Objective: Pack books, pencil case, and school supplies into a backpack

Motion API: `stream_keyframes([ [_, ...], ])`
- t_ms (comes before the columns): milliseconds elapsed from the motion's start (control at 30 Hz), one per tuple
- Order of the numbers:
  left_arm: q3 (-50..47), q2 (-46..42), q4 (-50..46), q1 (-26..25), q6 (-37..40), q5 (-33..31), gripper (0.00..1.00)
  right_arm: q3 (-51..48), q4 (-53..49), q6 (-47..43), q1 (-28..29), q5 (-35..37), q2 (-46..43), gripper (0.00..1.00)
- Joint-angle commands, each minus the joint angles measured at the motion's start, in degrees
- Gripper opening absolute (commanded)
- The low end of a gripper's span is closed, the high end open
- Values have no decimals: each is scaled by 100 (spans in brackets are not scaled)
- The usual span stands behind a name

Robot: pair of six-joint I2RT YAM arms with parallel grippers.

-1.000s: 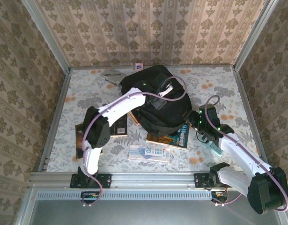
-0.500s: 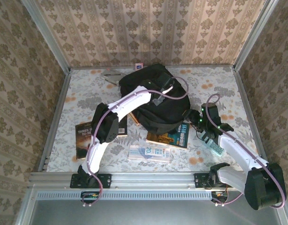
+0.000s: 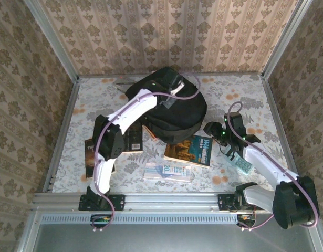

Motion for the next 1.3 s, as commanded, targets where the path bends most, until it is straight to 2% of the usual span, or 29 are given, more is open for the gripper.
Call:
stream_keyframes([
  [0, 11, -582, 33, 95, -61, 80, 0, 374, 159, -160, -18, -318, 336, 55],
  [267, 188, -1024, -223, 277, -26, -171, 0, 1201, 121, -144, -8, -348, 869, 53],
  [400, 324, -1191, -346, 361, -48, -419, 0, 1769, -145, -437, 102, -291, 1163, 52],
  [567, 642, -1351, -602, 390, -31, -752, 0, 1998, 11, -208, 117, -469, 1803, 51],
  [767, 501, -1561, -657, 440, 53, -749, 0, 2524, -156, -449, 393, -502, 2376, 50],
  [933, 159, -1664, -862, 599, -266, -92, 0, 2809, -160, -621, 432, -599, 2622, 47],
  [1100, -961, -2094, -320, 656, -395, 450, 0, 3168, -156, -891, 598, -967, 2856, 40],
  [1167, -1370, -2270, -68, 791, -582, 892, 0, 3289, -149, -1008, 679, -1049, 2945, 37],
  [1267, -1978, -2538, 391, 1047, -910, 1632, 0, 3235, 333, -855, 716, -1585, 3076, 36],
])
